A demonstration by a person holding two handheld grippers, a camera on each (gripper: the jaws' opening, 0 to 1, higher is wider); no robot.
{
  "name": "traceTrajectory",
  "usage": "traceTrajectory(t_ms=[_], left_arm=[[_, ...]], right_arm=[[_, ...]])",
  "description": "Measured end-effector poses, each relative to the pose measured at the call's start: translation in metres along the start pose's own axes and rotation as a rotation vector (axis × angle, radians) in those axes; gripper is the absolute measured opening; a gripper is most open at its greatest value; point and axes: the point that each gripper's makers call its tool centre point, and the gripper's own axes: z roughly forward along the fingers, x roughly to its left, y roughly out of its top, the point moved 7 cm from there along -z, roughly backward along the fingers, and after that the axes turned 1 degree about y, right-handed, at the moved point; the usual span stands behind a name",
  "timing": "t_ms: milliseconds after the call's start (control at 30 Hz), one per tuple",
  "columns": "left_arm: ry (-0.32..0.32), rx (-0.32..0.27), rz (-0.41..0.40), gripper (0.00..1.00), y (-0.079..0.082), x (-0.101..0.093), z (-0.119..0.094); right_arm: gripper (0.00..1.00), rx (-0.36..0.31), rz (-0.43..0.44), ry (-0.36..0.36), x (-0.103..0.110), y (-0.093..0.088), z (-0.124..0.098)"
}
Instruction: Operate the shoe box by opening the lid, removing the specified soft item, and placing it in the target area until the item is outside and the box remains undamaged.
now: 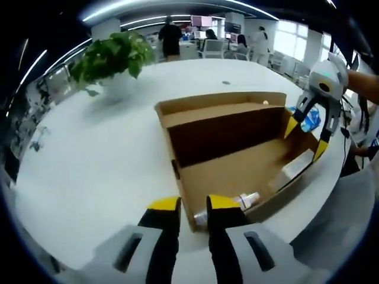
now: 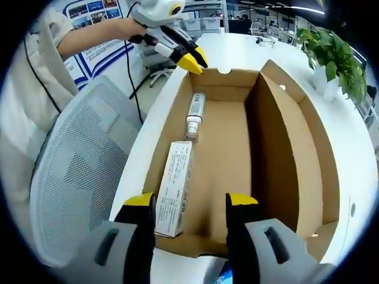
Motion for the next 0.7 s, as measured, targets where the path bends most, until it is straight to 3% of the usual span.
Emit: traceTrajectory(t_ms=[233,433,600,700], left_arm=[[0.021,0.021,-0.007,0.02,-0.005,0.005,0.001],[0.015,0.018,-0.022,0.02,-0.007,0.005,0.001],[0.014,0.019,-0.018,0.02,-0.007,0.005,0.002],[0.014,0.018,-0.021,0.03,-0.007,0.005,0.001]], right_arm=[[0.40,0.017,-0.002,0.010,0.001,-0.003,0.006],[0.37,0.027,-0.010,0.005,0.003,-0.003,0.010],[0.29,0.030,-0.003,0.023,0.006,-0.003,0.011],[0.18,0.023,0.015,0.040,0.011,-0.002,0.011]])
